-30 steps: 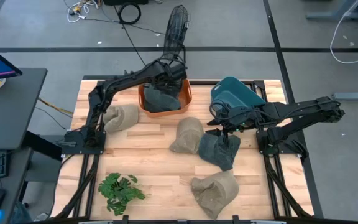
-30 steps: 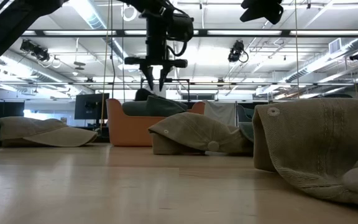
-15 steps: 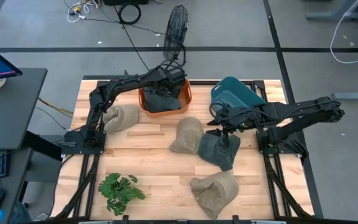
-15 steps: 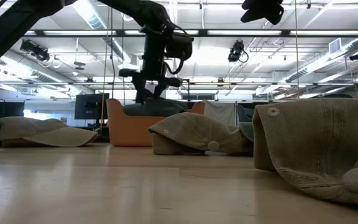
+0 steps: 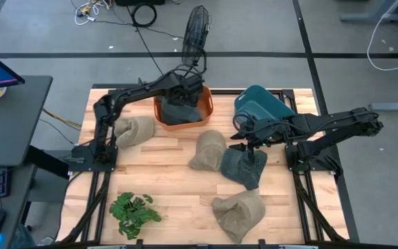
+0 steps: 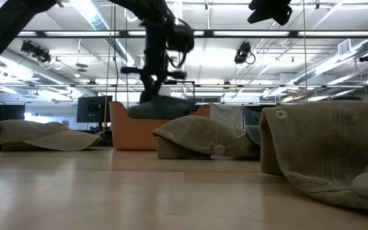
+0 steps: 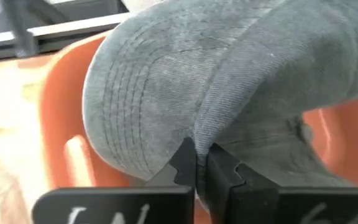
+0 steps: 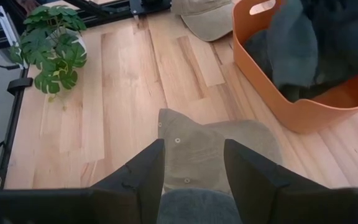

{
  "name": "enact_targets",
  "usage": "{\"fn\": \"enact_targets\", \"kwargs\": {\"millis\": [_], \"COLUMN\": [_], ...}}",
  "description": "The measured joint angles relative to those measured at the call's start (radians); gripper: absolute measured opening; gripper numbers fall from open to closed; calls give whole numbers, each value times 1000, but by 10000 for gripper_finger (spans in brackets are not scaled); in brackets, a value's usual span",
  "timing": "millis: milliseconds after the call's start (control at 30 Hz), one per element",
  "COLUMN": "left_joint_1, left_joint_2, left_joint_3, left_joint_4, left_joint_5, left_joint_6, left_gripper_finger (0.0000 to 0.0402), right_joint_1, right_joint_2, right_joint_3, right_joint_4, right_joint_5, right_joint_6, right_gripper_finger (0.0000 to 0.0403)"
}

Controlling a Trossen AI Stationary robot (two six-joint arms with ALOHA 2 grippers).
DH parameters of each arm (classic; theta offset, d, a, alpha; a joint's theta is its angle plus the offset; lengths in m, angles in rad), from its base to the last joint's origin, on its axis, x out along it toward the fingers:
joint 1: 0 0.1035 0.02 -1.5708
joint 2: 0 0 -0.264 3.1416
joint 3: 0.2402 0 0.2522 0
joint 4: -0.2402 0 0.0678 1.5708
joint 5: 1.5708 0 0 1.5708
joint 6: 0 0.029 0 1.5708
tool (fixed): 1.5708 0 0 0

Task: Pick & Place hat
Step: Put the bottom blue cap into the orange bin

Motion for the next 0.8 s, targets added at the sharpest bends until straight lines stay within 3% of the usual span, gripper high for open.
{"fn": "enact_targets", "kwargs": {"millis": [233,467,800], "left_joint_1": [-40,-49,32], "left_joint_2": [-75,-39,-12], "left_joint_3": [1,-1,0], "left_joint_4": [-79,-79,-67], "left_joint_5": [73,71,53], "left_joint_6": [-160,-200,-186], "left_gripper_finger": [16,19,20], "right_joint_1": [0,0,0], "right_joint_2": [0,0,0], "right_joint_3": [0,0,0], "right_joint_4": [-1,-6,-8], "right_joint_5": [0,0,-1], "right_joint_6": [0,0,0], "right_gripper_finger": [171,171,171]}}
